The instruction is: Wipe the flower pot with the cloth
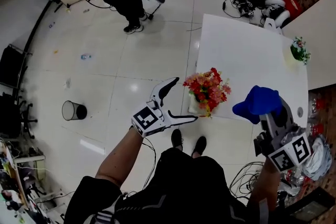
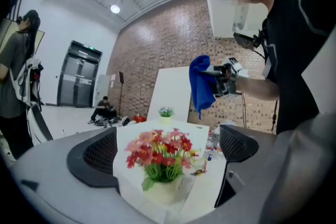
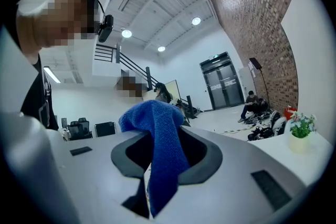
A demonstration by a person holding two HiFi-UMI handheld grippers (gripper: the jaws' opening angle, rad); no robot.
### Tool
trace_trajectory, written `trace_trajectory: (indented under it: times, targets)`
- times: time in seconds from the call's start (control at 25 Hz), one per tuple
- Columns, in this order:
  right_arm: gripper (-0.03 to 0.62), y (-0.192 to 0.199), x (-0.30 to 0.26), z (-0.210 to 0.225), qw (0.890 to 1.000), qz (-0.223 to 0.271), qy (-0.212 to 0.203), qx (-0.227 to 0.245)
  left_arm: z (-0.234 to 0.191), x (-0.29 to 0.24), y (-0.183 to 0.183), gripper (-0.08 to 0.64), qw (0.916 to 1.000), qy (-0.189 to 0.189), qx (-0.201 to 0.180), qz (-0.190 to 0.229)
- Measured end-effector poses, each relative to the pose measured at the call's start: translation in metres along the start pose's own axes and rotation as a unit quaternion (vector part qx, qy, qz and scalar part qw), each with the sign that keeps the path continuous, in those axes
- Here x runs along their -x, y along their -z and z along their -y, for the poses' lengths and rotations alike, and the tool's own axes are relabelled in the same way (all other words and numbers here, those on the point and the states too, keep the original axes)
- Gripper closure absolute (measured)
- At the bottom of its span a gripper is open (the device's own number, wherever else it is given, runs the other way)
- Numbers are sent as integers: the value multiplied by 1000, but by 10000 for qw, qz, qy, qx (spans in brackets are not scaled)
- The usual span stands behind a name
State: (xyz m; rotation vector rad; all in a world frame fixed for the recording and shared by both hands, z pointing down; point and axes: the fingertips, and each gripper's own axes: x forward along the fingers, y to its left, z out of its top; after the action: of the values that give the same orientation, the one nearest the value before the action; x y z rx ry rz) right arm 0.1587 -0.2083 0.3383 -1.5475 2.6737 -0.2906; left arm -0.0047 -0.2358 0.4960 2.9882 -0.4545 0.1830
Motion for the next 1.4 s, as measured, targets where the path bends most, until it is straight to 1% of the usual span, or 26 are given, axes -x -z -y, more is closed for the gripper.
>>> trace_trajectory:
  times: [0.12,0.28,0.4,0.56,0.72,0.88,1.04,1.16,1.28,1.4]
  targets:
    - [494,15,-1,1,9998,-122,124,-17,-7,-11,46,-37,9994,246,60,-224]
    - [494,38,-1,8,9996,-195,179,42,-16,-28,102,-37,9981,442,-195,-385]
    - [494,56,-1,22,9994,-157,278,96,-19,-41,125,-35,9979,536,-179,-301]
    - [494,84,-3,31,9993,-225,304,72,-19,-63,150,-37,9971,652,-280,-288]
    - [494,97,-8,34,9992,-266,277,115,-19,-82,161,-37,9959,780,-406,-218]
    - [494,98,-7,47,9988,-273,362,191,-19,-95,159,-36,9963,821,-230,-78]
    - [494,100,-5,51,9985,-340,391,198,-15,-105,168,-37,9945,901,-504,-172]
    - [494,102,-3,55,9982,-388,406,222,-17,-112,167,-37,9943,886,-573,-175]
    - [494,107,-3,59,9980,-443,417,189,-20,-115,169,-37,9942,820,-647,-243]
    - [494,110,-2,60,9979,-482,396,178,-20,-117,174,-35,9932,835,-741,-337]
